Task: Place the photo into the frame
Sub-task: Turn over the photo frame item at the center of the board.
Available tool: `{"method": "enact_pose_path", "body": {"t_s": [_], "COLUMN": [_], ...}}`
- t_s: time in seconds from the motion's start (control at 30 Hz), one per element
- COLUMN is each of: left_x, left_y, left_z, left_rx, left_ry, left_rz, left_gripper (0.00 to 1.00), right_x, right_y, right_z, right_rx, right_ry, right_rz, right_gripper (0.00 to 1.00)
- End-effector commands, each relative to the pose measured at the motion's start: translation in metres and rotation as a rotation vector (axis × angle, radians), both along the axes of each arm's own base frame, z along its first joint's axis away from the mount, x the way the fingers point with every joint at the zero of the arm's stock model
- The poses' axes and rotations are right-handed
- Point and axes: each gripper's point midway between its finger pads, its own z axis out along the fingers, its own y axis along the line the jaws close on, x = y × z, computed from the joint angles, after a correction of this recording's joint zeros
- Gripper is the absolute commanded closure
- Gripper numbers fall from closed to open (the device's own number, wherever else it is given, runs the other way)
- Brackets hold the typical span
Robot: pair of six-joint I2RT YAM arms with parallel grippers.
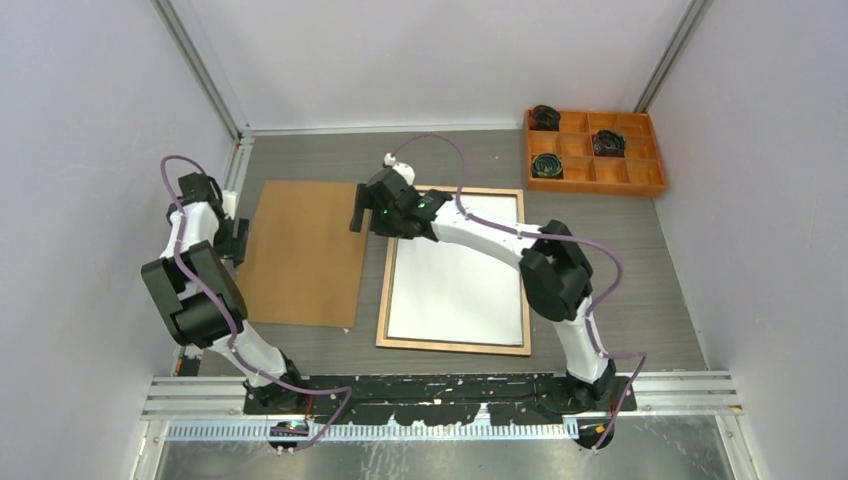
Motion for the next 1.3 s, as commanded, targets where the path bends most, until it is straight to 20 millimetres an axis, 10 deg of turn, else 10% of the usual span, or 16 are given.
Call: {"method": "enact_pose_path", "body": {"t_s": [0.0,0.63,1.27], "left_x": [0.014,0.022,-0.007], "left_y": [0.032,0.02,-0.033], "left_z": [-0.004,-0.071,-0.091], "left_rx": [0.131,0.014,-0.181], "left_ry": [-0.038,0.011,0.106], "left_rz": [0.085,0.087,-0.075], "left_gripper": [0.16,0.18,0.18], "right_x": [0.002,0.01,0.001], "right_y": [0.035,0.058,0.087], "right_z": [-0.005,-0.082,-0.087], "right_rx": [0.084,0.056,0.228], "right_ry": [0.029,0.14,0.264], "right_rz": [0.0,-0.092,-0.104], "right_gripper": [0.0,0.0,0.0]}}
